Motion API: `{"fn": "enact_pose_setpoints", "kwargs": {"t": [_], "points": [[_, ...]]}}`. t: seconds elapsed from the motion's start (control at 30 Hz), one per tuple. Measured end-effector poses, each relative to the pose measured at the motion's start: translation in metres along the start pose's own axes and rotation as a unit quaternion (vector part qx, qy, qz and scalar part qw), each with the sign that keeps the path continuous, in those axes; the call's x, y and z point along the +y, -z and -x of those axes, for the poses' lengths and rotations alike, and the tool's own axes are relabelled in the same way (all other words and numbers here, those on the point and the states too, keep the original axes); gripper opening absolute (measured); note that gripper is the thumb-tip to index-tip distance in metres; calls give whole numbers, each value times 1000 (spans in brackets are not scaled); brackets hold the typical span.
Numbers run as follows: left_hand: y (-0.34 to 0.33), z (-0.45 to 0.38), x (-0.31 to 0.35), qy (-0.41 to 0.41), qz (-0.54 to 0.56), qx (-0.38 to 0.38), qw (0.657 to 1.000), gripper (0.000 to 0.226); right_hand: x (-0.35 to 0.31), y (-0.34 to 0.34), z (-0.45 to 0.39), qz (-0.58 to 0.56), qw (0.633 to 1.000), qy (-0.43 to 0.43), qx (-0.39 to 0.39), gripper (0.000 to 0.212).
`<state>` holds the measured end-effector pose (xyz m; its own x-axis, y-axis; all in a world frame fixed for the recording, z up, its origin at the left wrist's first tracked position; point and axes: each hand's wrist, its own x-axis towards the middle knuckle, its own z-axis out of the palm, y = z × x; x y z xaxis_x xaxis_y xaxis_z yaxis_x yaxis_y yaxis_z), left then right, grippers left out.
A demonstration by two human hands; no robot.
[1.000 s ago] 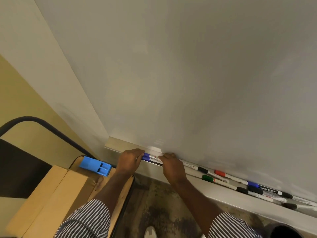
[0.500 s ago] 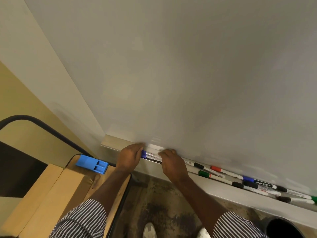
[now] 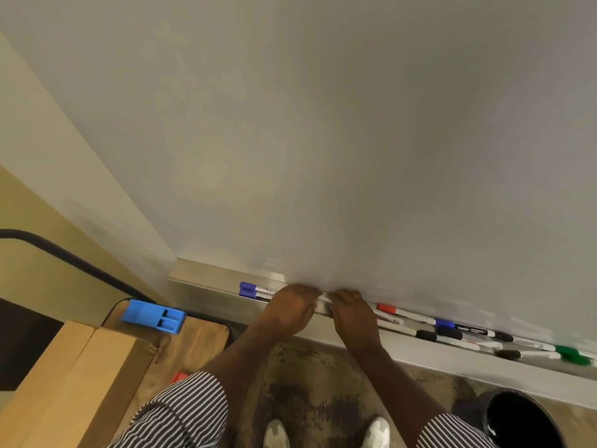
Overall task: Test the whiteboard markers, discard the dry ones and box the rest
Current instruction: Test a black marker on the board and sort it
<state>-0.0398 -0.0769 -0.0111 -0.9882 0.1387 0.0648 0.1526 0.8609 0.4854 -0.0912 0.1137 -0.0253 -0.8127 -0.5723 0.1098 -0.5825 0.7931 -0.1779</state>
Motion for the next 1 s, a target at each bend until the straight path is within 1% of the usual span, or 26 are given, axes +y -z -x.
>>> {"fn": "enact_pose_setpoints", "kwargs": {"t": [0.07, 0.17, 0.33, 0.4, 0.47, 0.57, 0.67, 0.73, 0.83, 0.9, 1.0], "points": [[-2, -2, 6, -6, -20, -11, 1000, 38, 3, -5, -3, 17, 1000, 6, -13, 41], [-3, -4, 14, -11, -35, -8, 999, 36, 6, -8, -6, 40, 999, 16, -21, 45], [3, -8, 20, -11, -37, -8, 999, 38, 14, 0, -1, 30, 999, 20, -1, 48], [6, -9, 19, -25, -36, 4, 999, 38, 19, 6, 2, 14, 1000, 19, 17, 50], [9, -10, 21, -20, -34, 16, 999, 36, 23, 17, 5, -5, 999, 19, 40, 51], [13, -9, 28, 2, -24, 34, 999, 33, 27, 36, 11, -37, 997, 9, 73, 48], [16, -8, 33, 9, 8, 57, 998, 32, 31, 51, 18, -113, 989, -15, 91, 32], [21, -7, 36, 29, 57, 68, 996, 32, 32, 63, 23, -202, 974, -48, 92, 29], [30, -3, 46, 49, 151, 98, 982, 24, 30, 90, 27, -354, 928, -70, 91, 27], [38, 1, 57, 63, 212, 117, 968, 19, 27, 107, 29, -422, 898, -87, 93, 29], [54, 7, 71, 72, 279, 114, 951, 16, 23, 128, 32, -482, 865, -115, 82, 26]]}}
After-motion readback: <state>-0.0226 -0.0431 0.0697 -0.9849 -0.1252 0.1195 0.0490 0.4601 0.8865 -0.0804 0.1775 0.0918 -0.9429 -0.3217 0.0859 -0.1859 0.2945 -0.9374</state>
